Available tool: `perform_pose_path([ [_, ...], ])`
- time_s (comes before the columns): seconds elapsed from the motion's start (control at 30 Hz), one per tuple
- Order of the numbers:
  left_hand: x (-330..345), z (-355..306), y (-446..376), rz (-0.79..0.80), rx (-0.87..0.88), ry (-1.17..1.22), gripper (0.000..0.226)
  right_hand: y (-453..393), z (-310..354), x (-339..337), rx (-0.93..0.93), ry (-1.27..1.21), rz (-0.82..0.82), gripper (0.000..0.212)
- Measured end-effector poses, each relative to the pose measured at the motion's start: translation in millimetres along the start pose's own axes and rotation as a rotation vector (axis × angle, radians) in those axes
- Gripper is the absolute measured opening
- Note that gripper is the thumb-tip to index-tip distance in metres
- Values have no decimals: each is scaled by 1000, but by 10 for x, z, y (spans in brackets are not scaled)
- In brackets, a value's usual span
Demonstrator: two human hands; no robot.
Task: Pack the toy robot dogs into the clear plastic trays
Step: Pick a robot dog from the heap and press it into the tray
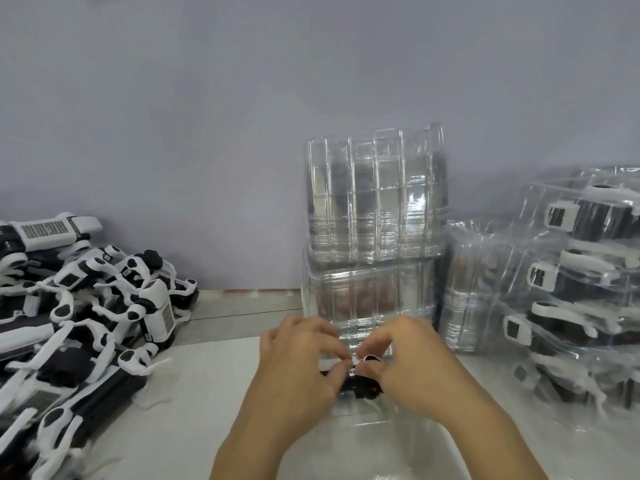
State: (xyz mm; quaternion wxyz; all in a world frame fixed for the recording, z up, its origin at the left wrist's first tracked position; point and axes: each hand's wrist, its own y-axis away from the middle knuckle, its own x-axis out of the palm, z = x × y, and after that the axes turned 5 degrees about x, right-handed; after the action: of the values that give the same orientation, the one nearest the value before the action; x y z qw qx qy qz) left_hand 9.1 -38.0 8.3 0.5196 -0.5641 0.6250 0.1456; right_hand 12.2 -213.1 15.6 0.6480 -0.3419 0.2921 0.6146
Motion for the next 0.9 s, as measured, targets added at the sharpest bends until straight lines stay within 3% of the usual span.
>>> perform_pose_path([
  [0.23,95,-54,-1,83,-24,32,23,-14,-20,19,-38,-46,-19,3],
  [0.4,64,-84,-5,62,-111,52,18,-55,-39,46,-53,-65,-28,19],
  [0.77,73,-121,-56,58,-319,127,31,-76,-72,88,-42,-116,-34,10],
  [0.9,86,-136,-23,15,-314,129,22,-65,-96,50,-37,-135,10,5],
])
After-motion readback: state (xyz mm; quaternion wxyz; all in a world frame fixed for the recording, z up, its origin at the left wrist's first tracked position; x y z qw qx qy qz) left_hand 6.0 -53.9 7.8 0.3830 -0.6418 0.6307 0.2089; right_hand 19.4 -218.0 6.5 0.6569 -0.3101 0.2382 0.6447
